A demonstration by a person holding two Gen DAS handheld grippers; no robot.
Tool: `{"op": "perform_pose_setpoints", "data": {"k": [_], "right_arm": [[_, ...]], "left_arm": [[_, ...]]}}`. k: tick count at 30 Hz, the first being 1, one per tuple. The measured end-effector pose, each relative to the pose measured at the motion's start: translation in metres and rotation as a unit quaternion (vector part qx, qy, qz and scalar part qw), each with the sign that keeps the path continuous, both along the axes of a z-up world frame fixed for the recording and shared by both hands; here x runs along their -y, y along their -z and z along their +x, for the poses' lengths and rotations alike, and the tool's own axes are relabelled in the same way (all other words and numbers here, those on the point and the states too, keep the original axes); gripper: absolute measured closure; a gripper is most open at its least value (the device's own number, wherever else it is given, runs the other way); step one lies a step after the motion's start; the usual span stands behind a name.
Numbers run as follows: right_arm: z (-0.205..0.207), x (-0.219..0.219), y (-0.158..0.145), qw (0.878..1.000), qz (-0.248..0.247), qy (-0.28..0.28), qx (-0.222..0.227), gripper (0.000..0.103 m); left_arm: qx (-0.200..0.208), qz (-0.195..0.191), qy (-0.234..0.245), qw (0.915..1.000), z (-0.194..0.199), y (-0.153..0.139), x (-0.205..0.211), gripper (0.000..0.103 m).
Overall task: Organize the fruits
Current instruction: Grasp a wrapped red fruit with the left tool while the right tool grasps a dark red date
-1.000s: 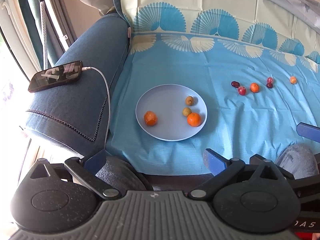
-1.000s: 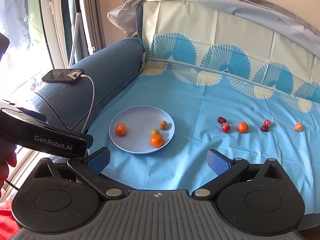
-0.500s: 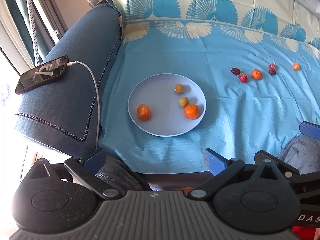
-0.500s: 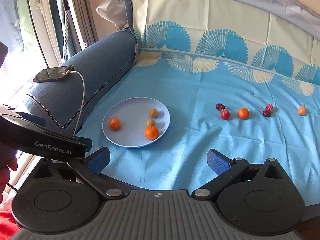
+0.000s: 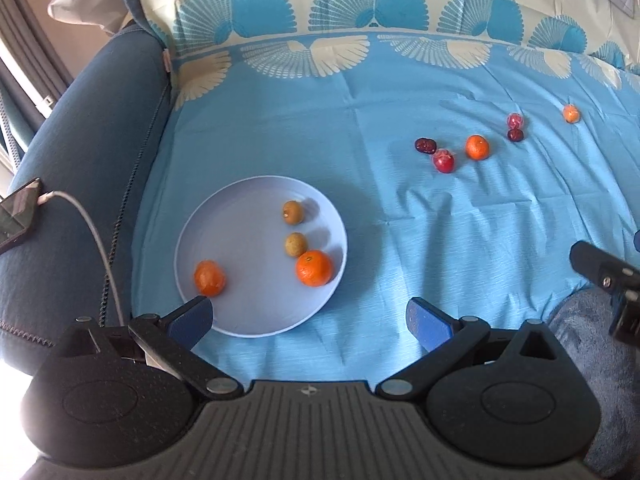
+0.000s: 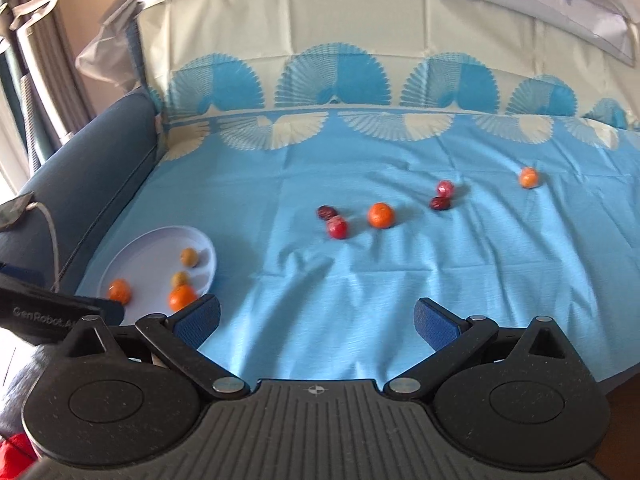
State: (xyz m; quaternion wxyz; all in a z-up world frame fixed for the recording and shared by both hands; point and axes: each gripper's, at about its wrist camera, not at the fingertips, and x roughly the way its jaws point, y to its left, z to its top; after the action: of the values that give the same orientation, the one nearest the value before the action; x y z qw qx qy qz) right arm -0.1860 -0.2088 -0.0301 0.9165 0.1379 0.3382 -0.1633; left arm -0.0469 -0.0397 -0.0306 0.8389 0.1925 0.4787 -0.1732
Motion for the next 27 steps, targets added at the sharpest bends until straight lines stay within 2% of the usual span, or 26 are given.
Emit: {"op": "perform_pose_setpoints", "data": {"k": [6, 11, 16, 22, 25, 27], "right_arm": [[0.007, 0.079, 0.021, 0.996, -0.009, 0.093, -0.002, 0.001], [0.028, 0.135, 0.045, 0.989, -0.006, 0.146, 0.008, 0.001], [0.070, 0.171, 0.073, 0.990, -0.012, 0.140, 0.004, 0.001], [0.130, 0.187, 0.114, 0.995, -0.014, 0.100, -0.013, 0.001], [0.157, 0.189, 0.130, 0.996, -0.025, 0.087, -0.019, 0.001], [0.173, 0.189, 0.140, 0.995, -0.040, 0.084, -0.026, 0.001]], "left_arm": [[-0.005, -0.005, 0.025, 0.9997, 0.031, 0.015, 0.065, 0.000], [-0.008, -0.020, 0.016, 0.9996, 0.063, 0.042, 0.120, 0.000], [-0.009, -0.023, 0.034, 0.9991, 0.097, 0.079, 0.162, 0.000], [-0.027, -0.030, 0.068, 0.9969, 0.132, 0.122, 0.194, 0.000], [-0.039, -0.032, 0.065, 0.9966, 0.143, 0.141, 0.204, 0.000], [-0.044, -0.039, 0.042, 0.9974, 0.147, 0.150, 0.207, 0.000]]}}
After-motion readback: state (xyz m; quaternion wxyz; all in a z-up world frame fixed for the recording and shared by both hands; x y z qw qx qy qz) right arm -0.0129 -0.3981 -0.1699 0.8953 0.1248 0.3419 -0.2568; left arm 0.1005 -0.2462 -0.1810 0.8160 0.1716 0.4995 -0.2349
